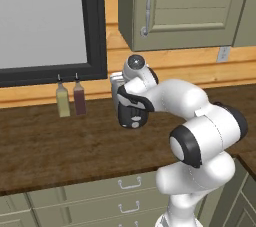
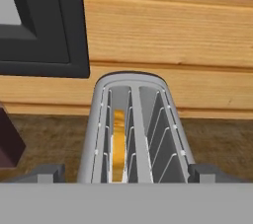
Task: Start the toaster. Once the lever pops up, take the bread to the plate on the dining counter.
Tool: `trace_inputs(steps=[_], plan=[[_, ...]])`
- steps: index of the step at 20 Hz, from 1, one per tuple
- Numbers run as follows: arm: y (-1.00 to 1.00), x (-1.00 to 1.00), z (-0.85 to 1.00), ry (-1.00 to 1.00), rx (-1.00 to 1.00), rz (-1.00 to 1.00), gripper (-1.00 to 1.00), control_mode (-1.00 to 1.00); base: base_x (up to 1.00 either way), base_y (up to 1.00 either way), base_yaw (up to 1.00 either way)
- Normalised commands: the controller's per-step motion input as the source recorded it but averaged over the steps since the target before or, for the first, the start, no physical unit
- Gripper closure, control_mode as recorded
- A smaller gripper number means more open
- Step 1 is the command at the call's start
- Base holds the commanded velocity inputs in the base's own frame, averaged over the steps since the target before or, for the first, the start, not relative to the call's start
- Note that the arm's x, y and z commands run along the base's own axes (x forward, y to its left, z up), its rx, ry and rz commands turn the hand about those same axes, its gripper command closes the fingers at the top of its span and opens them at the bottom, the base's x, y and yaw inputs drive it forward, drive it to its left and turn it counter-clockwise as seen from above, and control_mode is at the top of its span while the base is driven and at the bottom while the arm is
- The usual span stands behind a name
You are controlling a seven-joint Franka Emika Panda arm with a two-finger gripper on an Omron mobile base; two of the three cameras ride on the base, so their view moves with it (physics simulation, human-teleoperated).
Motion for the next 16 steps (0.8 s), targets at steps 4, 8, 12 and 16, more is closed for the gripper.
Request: trace_inputs(steps=[4,8,12,16], plan=[[0.0,0.0,-0.02,0.0,0.0,0.0,-1.0,-1.0,0.0,0.0,0.0],[0.0,0.0,0.0,0.0,0.0,0.0,-1.0,-1.0,0.0,0.0,0.0],[0.0,0.0,0.0,0.0,0.0,0.0,-1.0,-1.0,0.0,0.0,0.0],[0.0,0.0,0.0,0.0,0.0,0.0,-1.0,-1.0,0.0,0.0,0.0]])
